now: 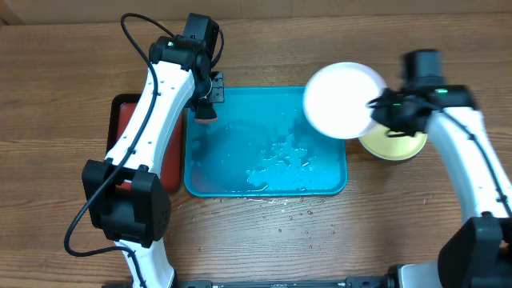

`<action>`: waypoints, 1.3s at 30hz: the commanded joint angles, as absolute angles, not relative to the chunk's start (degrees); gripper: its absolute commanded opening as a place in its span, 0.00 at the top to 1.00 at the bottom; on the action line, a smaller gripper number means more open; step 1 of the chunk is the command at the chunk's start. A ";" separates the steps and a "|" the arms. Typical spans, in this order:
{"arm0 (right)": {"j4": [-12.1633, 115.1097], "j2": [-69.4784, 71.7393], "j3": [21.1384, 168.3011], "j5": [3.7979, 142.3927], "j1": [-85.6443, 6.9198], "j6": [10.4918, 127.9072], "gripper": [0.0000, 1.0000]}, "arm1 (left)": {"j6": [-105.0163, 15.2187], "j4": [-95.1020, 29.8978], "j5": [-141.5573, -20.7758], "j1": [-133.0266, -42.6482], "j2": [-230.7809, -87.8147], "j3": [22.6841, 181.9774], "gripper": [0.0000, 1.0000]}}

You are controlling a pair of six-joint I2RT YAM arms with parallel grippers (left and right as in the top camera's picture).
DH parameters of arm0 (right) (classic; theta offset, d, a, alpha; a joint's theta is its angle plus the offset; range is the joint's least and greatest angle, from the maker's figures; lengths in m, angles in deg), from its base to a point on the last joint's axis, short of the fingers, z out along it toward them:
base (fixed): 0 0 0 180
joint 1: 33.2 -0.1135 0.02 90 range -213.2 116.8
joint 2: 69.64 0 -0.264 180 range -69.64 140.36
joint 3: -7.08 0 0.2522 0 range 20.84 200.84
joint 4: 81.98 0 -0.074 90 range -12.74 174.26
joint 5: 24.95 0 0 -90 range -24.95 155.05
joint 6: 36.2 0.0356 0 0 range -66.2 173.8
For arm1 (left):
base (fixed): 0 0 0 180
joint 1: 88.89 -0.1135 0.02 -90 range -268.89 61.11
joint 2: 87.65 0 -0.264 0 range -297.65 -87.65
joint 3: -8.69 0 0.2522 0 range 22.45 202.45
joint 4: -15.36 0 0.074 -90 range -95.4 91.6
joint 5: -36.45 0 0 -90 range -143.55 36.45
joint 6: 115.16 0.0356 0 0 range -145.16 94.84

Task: Clean dirty plates on tray and stack at the side
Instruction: 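Carry the white plate right and set it on the plate stack, then lower the sponge with the left gripper onto the red tray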

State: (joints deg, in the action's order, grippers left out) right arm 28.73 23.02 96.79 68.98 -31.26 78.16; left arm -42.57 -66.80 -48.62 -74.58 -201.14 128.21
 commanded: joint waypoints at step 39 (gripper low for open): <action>37.93 22.01 89.24 95.58 -18.41 71.12 0.50 | -31.93 -87.58 -48.93 -96.57 -197.89 136.41 0.96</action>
State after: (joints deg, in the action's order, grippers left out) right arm 37.56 22.98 87.82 92.03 -15.40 72.65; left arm -37.87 -87.76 -48.82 -93.62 -199.35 138.68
